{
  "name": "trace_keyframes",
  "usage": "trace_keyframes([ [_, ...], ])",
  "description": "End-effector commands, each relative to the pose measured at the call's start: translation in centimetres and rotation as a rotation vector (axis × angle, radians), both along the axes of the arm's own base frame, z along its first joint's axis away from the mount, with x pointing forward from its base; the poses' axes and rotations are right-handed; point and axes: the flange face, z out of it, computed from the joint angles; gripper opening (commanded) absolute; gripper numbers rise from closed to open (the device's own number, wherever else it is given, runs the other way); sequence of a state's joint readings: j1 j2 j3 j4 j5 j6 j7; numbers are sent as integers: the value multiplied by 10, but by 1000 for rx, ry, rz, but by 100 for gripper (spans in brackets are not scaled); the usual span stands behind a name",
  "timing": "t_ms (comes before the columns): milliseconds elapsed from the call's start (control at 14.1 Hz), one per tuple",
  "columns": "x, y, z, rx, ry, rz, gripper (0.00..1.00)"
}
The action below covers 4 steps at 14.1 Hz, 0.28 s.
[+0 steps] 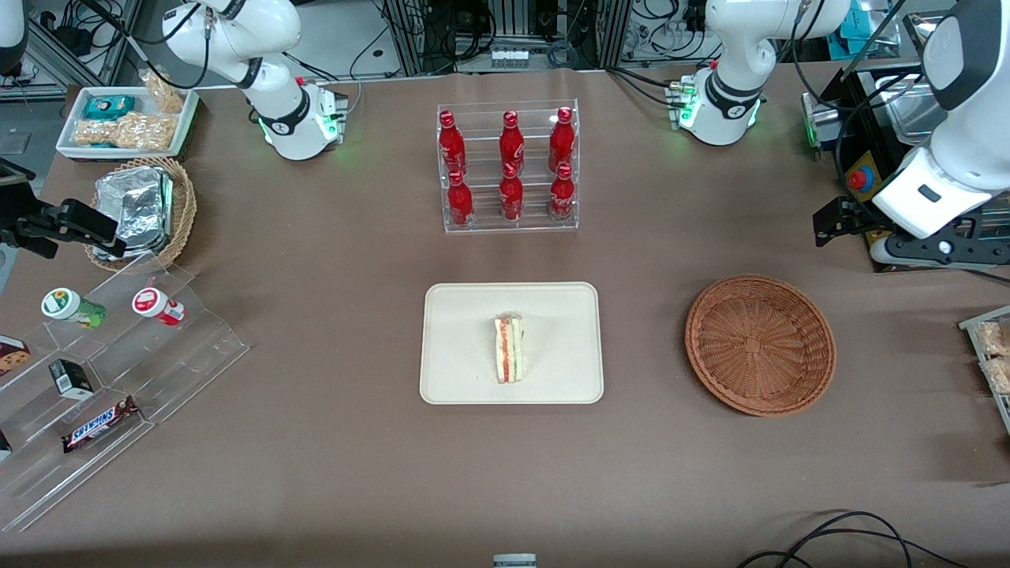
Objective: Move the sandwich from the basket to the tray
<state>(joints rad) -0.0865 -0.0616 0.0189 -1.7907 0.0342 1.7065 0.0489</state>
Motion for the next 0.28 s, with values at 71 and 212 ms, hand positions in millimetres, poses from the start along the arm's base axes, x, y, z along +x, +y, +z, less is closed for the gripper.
trace_keyframes([
  [71, 22, -2, 6, -6, -11, 3, 100],
  [212, 21, -2, 9, -9, -13, 5, 100],
])
